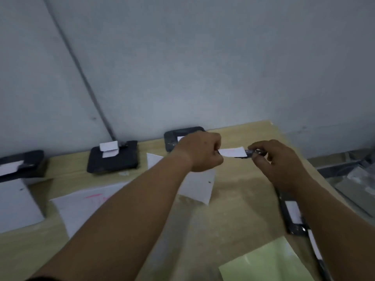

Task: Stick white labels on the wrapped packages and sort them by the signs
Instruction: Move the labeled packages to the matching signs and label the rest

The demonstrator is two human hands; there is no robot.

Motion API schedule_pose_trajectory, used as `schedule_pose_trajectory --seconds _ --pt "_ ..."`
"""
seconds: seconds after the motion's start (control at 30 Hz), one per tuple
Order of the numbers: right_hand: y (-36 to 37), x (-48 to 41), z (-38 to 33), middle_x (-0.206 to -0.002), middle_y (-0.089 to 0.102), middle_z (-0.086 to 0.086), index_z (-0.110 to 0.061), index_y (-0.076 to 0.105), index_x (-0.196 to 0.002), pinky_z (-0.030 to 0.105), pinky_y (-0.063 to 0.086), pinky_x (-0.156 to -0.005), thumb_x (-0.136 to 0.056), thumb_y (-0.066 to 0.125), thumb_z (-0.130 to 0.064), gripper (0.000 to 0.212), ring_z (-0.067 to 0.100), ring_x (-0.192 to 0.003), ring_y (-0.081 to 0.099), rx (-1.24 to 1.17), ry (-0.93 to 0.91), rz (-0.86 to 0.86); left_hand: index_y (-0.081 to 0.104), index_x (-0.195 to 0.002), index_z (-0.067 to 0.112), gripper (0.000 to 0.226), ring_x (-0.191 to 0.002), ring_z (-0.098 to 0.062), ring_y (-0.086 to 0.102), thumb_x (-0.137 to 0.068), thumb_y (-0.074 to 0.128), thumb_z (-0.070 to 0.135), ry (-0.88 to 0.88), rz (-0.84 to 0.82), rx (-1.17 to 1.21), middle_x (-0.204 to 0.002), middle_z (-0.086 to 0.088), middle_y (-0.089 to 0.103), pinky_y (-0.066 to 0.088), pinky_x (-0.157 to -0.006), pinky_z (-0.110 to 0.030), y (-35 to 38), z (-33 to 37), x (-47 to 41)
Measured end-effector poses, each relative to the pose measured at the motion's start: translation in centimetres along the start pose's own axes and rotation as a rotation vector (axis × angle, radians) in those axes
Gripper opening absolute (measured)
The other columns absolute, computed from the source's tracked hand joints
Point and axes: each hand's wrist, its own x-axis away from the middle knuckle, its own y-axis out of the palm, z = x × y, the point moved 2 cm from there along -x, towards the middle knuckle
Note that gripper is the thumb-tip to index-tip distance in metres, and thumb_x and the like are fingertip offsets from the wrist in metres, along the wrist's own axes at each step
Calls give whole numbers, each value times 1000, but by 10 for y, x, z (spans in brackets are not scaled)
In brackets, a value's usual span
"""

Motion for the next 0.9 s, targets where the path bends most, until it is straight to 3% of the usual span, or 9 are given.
schedule_pose_trajectory --seconds 0.1,0.23,0.33,0.43,0.7,0.83,0.9 --pt "27 -21 -53 -85 64 -5 -23 71 -97 15 38 -68 -85 66 -9 19 2 -77 56 -120 -95 -26 59 -78 27 10 -74 -11 55 -78 67 33 -99 -35 147 -79 15 58 41 -64 -26 -47 -49 32" --pt "86 -51 -133 -78 60 -14 -24 71 -96 7 35 -64 -84 67 -13 17 -5 -72 54 -171 -213 -89 65 -79 26 4 -73 -9 56 -76 67 28 -261 -5 175 -75 16 61 39 -64 -24 -94 -126 88" --pt "132 -69 -191 -76 59 -15 -28 71 -97 17 38 -64 -86 63 -20 16 -1 -72 54 -194 -274 -161 65 -81 28 9 -75 -6 56 -74 65 34 -366 11 138 -76 16 62 40 -76 -32 -120 -180 131" --pt "180 -81 -246 -82 62 -10 -28 71 -102 27 43 -70 -88 63 -23 16 3 -71 51 -179 -331 -239 65 -83 28 11 -76 -5 55 -74 65 34 -453 8 118 -79 17 62 38 -78 -33 -142 -235 171" --pt "305 -116 -387 -96 63 -11 -32 64 -116 26 43 -76 -92 58 -37 25 10 -90 56 -124 -429 -450 61 -85 35 9 -82 -3 56 -78 66 36 -625 -10 45 -89 19 60 41 -73 -28 -191 -396 262" --pt "359 -135 -434 -107 64 -8 -28 62 -119 28 46 -82 -91 62 -37 30 10 -98 54 -44 -401 -495 59 -101 36 15 -97 -13 56 -87 64 33 -690 -32 -53 -103 14 59 46 -93 -36 -197 -467 285" --pt "384 -142 -452 -108 64 -6 -27 64 -113 33 48 -83 -90 62 -34 25 14 -101 55 -20 -382 -508 60 -108 32 18 -102 -16 54 -90 63 32 -703 -3 -121 -110 9 62 43 -93 -35 -195 -495 291"
